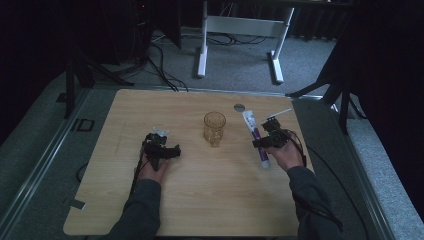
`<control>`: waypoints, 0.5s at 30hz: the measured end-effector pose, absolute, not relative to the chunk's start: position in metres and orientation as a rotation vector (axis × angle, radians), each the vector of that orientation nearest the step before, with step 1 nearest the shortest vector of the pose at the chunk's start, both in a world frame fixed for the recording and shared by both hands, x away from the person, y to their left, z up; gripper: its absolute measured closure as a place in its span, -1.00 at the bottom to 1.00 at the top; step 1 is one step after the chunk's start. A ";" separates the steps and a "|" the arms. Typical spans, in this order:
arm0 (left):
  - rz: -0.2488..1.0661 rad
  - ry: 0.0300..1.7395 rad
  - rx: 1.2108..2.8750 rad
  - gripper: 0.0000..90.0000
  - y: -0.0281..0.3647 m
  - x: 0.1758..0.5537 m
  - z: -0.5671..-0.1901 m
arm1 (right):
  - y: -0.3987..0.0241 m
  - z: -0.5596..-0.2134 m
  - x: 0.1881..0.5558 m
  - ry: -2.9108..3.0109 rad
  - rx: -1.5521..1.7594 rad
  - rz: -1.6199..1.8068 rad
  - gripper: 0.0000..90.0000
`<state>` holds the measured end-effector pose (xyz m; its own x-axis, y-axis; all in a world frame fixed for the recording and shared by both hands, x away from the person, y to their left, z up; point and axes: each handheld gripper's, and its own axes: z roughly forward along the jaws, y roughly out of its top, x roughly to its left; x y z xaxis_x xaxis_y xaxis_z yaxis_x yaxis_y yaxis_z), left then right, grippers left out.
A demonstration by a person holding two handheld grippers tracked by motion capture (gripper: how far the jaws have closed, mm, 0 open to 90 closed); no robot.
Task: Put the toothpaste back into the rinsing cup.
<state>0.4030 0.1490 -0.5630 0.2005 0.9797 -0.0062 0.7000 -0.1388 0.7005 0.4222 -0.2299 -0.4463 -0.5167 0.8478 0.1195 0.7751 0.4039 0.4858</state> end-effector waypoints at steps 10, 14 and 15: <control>0.630 1.560 1.908 -0.77 0.149 0.403 -0.563 | -0.233 -0.441 0.424 2.468 1.455 0.787 0.57; 0.629 1.560 1.909 -0.77 0.149 0.403 -0.563 | -0.233 -0.441 0.425 2.460 1.457 0.797 0.57; 0.629 1.560 1.909 -0.77 0.149 0.403 -0.563 | -0.233 -0.441 0.425 2.458 1.456 0.799 0.57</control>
